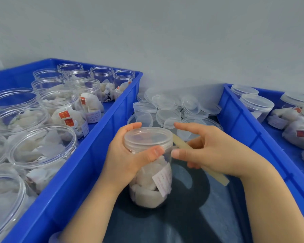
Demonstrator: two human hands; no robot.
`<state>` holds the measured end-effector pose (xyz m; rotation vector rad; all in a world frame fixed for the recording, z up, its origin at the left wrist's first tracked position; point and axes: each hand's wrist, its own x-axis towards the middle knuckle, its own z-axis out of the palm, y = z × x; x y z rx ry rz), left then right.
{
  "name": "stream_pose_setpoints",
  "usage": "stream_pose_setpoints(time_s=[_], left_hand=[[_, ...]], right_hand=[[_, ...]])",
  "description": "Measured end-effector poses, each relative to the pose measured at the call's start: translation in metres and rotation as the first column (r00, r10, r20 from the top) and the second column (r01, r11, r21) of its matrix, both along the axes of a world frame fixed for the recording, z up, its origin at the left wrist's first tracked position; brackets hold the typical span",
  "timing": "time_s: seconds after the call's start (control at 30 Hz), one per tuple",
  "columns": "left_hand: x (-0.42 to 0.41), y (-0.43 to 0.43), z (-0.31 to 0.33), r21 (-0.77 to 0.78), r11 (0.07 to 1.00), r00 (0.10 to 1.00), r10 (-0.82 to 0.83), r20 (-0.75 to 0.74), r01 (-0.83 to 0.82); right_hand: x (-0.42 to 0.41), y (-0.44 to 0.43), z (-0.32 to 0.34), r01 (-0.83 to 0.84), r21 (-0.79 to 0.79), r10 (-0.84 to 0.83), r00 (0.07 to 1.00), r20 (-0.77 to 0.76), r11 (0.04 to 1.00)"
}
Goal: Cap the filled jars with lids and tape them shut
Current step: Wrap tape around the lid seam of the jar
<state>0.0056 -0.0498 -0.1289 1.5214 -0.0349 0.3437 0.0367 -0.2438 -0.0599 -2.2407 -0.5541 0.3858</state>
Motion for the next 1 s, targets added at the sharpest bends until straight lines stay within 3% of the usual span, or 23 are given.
stream_pose_setpoints(time_s=[0.13, 0.7, 0.9, 1.0], left_hand=[[0.0026, 0.0043, -0.0022, -0.067, 0.997, 0.999, -0.027, -0.032, 0.025], [-0.0011, 0.0032, -0.0018, -0.092, 0.975, 0.977, -0.208, -0.045, 0.204], [-0.001, -0.0011, -0.0006, -0.148, 0.977, 0.987, -0.16, -0.012, 0.156], [-0.002, -0.0028, -0.0001, -0.094, 0.989, 0.993, -0.11, 0.03, 0.112]], right_hand=[[0.002, -0.0027, 0.0009, 0.002, 0.007, -0.002, 1.0, 0.007, 1.0], [0.0034, -0.0043, -0.0007, 0.037, -0.014, -0.036, 0.998, 0.044, 0.999], [0.0043, -0.003, -0.0038, -0.005, -0.014, 0.005, 1.0, -0.018, 1.0], [0.0017, -0.0042, -0.0022, 0.005, -0.059, -0.006, 1.0, -0.016, 0.998]])
